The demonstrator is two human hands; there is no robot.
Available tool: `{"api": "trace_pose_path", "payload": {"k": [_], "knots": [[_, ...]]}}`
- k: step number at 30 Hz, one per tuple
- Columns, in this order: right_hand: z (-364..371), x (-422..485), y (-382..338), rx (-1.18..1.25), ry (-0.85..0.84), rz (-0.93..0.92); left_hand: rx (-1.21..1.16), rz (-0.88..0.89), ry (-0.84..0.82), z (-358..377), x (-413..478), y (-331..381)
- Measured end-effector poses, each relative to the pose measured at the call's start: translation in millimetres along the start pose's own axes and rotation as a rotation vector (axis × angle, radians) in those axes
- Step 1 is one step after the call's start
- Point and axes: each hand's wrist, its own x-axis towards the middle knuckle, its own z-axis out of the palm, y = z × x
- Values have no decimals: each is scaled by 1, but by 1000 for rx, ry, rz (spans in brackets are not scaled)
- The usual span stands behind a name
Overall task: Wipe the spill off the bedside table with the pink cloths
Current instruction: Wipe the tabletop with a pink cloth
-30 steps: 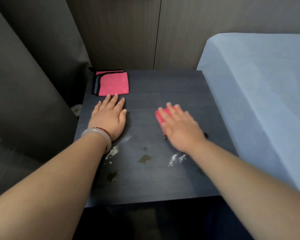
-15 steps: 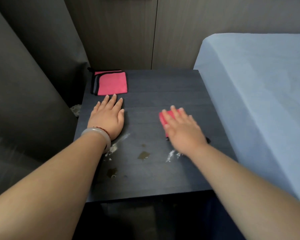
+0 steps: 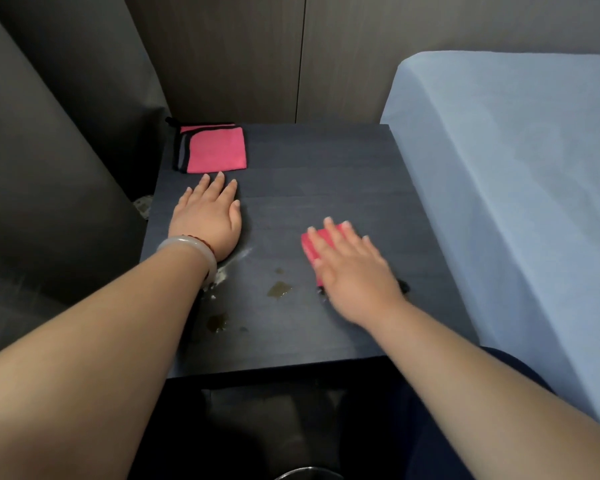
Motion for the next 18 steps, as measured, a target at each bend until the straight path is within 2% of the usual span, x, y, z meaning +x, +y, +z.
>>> {"api": "trace_pose_path", "payload": {"k": [3,5,7,11,13,15,18], "knots": [[-5,4,45,-13,23,241,-20,-13,17,1,-3,1],[-6,3,48,-4,43,331,-18,-15,13,1,-2,0],[-3,1,23,6,43,289,-18,-23,9,1,-1,0],[14,-21,-54,22,42,-17,-10,-33,12,2,-1,1],[16,-24,-57,20,16,-79,-15,-28,26,2,-2,2],[11,-19,-32,11,31,-30,-19,-18,20,1,-2,2],[4,-9,21,10,63,224,-27,-12,24,1,-3,1]]}}
